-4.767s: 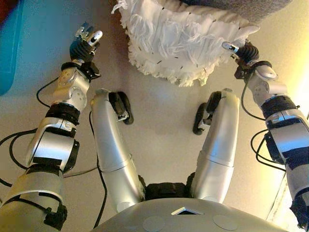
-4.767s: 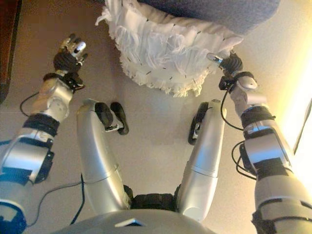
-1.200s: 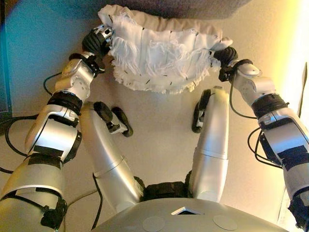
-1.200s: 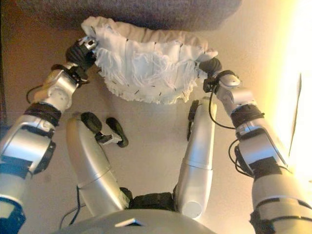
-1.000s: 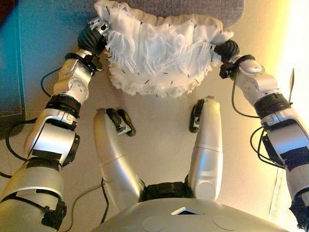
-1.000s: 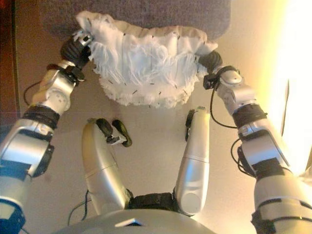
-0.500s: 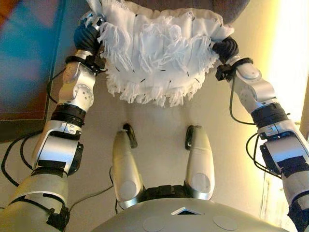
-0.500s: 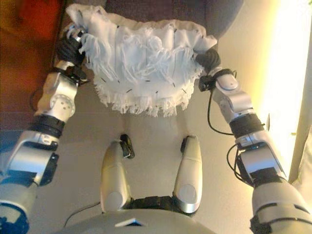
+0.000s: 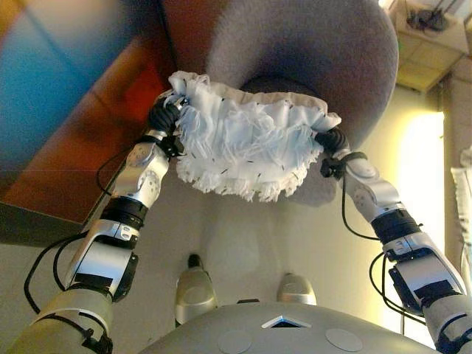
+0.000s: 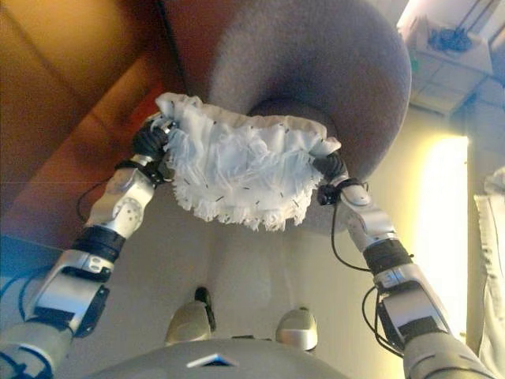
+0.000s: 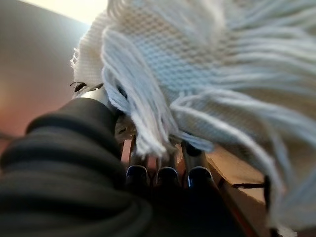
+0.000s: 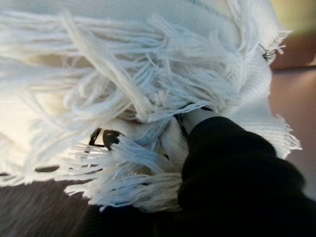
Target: Pick up the cushion and take it to the sofa
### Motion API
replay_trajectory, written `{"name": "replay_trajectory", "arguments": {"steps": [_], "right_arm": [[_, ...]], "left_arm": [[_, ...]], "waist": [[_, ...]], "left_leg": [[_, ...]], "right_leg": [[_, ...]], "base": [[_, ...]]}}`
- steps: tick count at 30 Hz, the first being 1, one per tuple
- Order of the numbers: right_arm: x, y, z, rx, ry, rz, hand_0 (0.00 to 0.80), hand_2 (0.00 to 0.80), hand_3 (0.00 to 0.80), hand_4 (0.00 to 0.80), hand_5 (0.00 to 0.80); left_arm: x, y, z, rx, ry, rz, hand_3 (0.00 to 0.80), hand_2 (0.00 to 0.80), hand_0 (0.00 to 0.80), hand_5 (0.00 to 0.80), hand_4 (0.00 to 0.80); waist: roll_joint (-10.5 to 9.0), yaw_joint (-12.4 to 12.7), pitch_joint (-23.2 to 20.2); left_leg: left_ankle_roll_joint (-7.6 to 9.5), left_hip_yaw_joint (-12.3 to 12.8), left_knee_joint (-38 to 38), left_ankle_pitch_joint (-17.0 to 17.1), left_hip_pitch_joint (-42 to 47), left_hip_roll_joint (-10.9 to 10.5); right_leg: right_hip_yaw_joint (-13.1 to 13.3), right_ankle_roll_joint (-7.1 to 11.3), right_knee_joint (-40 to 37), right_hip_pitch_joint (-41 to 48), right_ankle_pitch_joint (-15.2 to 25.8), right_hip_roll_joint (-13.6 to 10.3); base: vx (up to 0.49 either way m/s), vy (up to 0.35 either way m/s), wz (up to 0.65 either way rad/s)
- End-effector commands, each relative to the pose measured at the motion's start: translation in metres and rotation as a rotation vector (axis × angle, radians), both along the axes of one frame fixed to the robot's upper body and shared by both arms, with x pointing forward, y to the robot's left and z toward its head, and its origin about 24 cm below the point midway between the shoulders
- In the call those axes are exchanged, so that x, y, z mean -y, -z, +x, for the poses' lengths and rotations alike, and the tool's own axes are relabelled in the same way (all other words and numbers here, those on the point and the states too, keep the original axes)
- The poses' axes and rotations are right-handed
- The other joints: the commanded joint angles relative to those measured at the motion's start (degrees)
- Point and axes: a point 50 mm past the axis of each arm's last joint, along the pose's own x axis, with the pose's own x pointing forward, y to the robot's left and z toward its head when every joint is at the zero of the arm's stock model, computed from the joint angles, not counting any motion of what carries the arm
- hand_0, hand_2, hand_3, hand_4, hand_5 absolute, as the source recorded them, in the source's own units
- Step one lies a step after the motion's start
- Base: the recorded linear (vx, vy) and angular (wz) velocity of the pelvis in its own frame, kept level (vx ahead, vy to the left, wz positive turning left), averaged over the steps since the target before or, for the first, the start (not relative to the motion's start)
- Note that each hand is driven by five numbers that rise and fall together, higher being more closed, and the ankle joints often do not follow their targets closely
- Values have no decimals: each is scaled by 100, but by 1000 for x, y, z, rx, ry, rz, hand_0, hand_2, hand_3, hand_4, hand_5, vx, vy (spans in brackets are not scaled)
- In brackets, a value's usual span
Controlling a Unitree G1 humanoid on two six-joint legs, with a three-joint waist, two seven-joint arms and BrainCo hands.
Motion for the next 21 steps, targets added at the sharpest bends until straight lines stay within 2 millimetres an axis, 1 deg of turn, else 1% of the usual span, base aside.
{"name": "replay_trajectory", "arguments": {"steps": [1, 4, 9, 11, 13, 15, 16, 17, 19, 20, 21], "right_arm": [[-38, -46, 18, 204, -121, 130, 800, 800, 800, 800, 800], [-38, -44, 17, 194, -106, 142, 800, 800, 800, 800, 800], [-36, -37, 18, 174, -78, 144, 800, 800, 800, 800, 800], [-34, -37, 21, 164, -50, 161, 800, 800, 800, 800, 800], [-32, -37, 23, 154, -28, 188, 800, 800, 800, 800, 800], [-28, -36, 23, 151, 0, 195, 800, 800, 800, 800, 800], [-25, -35, 23, 149, 18, 204, 800, 800, 800, 800, 800], [-23, -33, 21, 147, 34, 215, 800, 800, 800, 800, 800], [-19, -30, 18, 145, 54, 224, 800, 800, 800, 800, 800], [-17, -28, 17, 143, 58, 222, 800, 800, 800, 800, 800], [-15, -26, 17, 139, 61, 216, 800, 800, 800, 800, 800]], "left_arm": [[52, -15, 2, 96, 170, -24, 800, 800, 800, 800, 800], [49, -10, -1, 84, 170, -19, 800, 800, 800, 800, 800], [53, -11, -1, 76, 182, -41, 800, 800, 800, 800, 800], [60, -13, 2, 68, 197, -43, 800, 800, 800, 800, 800], [63, -13, 3, 63, 213, -34, 800, 800, 800, 800, 800], [68, -13, 4, 62, 232, -17, 800, 800, 800, 800, 800], [69, -14, 5, 63, 247, -3, 800, 800, 800, 800, 800], [71, -15, 5, 63, 258, 2, 800, 800, 800, 800, 800], [71, -16, 7, 60, 271, -1, 800, 800, 800, 800, 800], [71, -16, 8, 58, 276, -6, 800, 800, 800, 800, 800], [72, -15, 10, 53, 284, -16, 800, 800, 800, 800, 800]], "waist": [[217, 140, -657], [201, 183, -706], [205, 267, -777], [175, 298, -782], [163, 309, -810], [167, 293, -792], [189, 273, -784], [242, 222, -756], [318, 130, -710], [361, 65, -681], [379, -13, -658]], "left_leg": [[126, 196, -676, 90, 448, 40], [165, 216, -699, 50, 522, -56], [230, 200, -850, 9, 616, -250], [291, 149, -853, -68, 647, -405], [356, 121, -834, -123, 619, -515], [452, 84, -809, -198, 613, -645], [512, 62, -787, -237, 595, -698], [578, 3, -763, -275, 595, -730], [647, -98, -735, -328, 618, -766], [666, -146, -749, -343, 662, -781], [684, -199, -769, -363, 720, -820]], "right_leg": [[-87, 78, -138, -457, 498, -73], [-106, 77, -114, -433, 643, -142], [-230, 109, -192, -328, 849, -260], [-203, 142, -104, -315, 1008, -365], [-137, 149, 10, -378, 1176, -440], [31, 153, 383, -486, 1311, -542], [189, 134, 712, -614, 1383, -571], [441, 79, 1167, -830, 1442, -521], [763, -13, 1729, -1165, 1481, -394], [906, -64, 1942, -1315, 1474, -270], [1024, -100, 1957, -1418, 1457, -91]], "base": [[17, 112, 15], [6, 117, 14], [2, 147, 9], [-6, 180, 13], [-11, 170, 18], [-18, 201, 15], [-16, 236, 20], [-5, 229, 22], [13, 188, 23], [49, 148, 36], [71, 113, 41]]}}
